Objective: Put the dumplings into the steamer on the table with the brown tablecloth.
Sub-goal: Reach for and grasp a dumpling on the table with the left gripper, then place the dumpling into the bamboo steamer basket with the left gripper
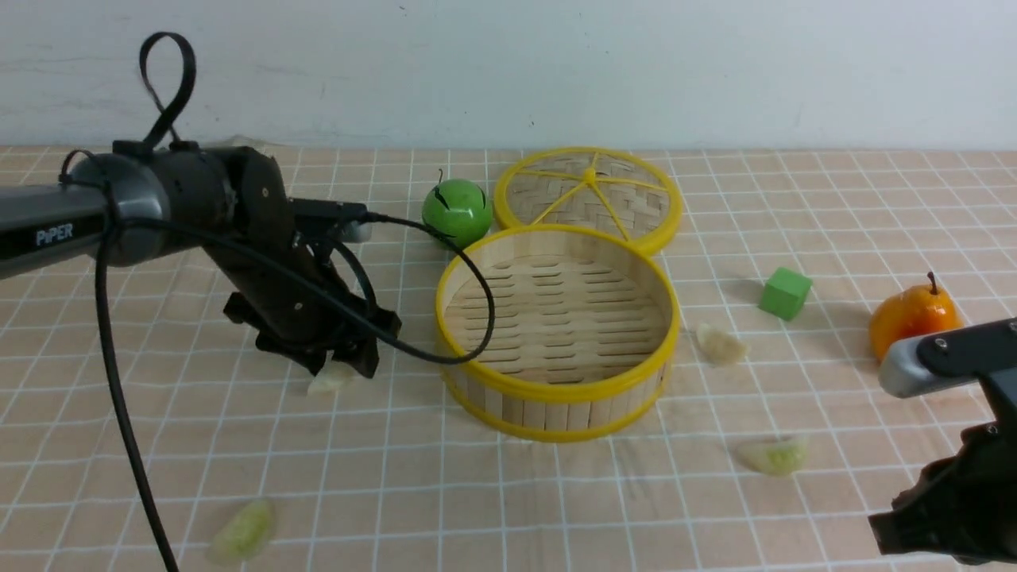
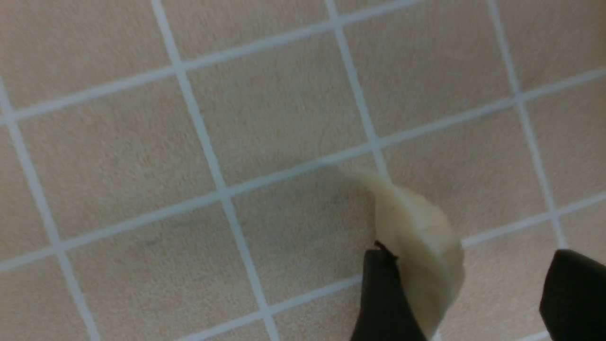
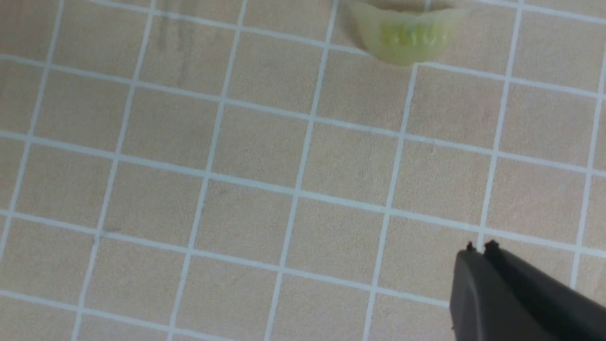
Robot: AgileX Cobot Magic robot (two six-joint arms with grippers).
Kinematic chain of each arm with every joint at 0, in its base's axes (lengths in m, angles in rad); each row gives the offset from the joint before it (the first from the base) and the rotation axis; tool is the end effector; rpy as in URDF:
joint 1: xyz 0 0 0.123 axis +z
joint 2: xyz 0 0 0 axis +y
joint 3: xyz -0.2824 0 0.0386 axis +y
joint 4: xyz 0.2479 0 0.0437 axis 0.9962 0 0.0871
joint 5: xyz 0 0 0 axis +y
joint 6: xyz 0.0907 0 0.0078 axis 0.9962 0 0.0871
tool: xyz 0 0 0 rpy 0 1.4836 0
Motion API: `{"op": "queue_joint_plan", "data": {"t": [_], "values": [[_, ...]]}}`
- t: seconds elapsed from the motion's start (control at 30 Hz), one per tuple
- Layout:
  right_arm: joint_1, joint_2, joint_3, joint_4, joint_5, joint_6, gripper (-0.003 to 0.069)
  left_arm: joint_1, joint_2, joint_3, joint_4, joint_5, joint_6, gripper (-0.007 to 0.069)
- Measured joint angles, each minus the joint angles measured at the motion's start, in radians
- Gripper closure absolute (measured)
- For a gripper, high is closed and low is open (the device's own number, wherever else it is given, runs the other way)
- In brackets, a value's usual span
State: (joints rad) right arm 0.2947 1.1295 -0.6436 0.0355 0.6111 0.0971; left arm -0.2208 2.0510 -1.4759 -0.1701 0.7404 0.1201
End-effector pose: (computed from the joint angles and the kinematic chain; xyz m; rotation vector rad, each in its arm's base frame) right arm 0.1930 0.0605 0.2406 -0.2256 2.5811 0.1818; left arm 0.4147 -0.1038 0.1725 0.3282 2.7801 -0.2153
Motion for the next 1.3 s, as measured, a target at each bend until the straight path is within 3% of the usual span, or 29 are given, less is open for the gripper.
{"op": "queue_joint_plan", "data": {"t": [0.07, 0.2, 0.33, 0.57, 0.67, 0.83, 1.0, 1.1, 1.17, 1.3], "values": [[0.000, 0.000, 0.000, 0.004, 0.000, 0.000, 0.0656, 0.000, 0.008, 0.000, 0.001, 0.007, 0.004, 0.0255], [0.000, 0.000, 0.000, 0.023, -0.011, 0.000, 0.0655, 0.000, 0.016, -0.006, 0.005, 0.011, 0.003, 0.0473], [0.000, 0.000, 0.000, 0.026, -0.021, 0.000, 0.0651, -0.002, 0.011, -0.041, -0.014, 0.042, -0.042, 0.0470], [0.000, 0.000, 0.000, 0.030, -0.026, 0.000, 0.0645, -0.068, -0.063, -0.194, -0.165, 0.079, -0.061, 0.0470], [0.000, 0.000, 0.000, 0.030, -0.032, 0.000, 0.0641, -0.168, -0.058, -0.255, -0.224, -0.025, -0.046, 0.0470], [0.000, 0.000, 0.000, 0.030, -0.035, 0.000, 0.0638, -0.220, 0.028, -0.260, -0.199, -0.206, -0.043, 0.0470], [0.000, 0.000, 0.000, 0.035, -0.036, 0.000, 0.0638, -0.221, 0.113, -0.259, -0.167, -0.248, -0.040, 0.0367], [0.000, 0.000, 0.000, 0.065, -0.034, 0.000, 0.0638, -0.221, 0.139, -0.259, -0.138, -0.246, -0.040, 0.0216], [0.000, 0.000, 0.000, 0.071, -0.034, 0.000, 0.0636, -0.221, 0.139, -0.261, -0.133, -0.236, -0.040, 0.0171], [0.000, 0.000, 0.000, 0.085, -0.033, 0.000, 0.0631, -0.221, 0.062, -0.321, -0.102, -0.093, -0.040, 0.0076]]}}
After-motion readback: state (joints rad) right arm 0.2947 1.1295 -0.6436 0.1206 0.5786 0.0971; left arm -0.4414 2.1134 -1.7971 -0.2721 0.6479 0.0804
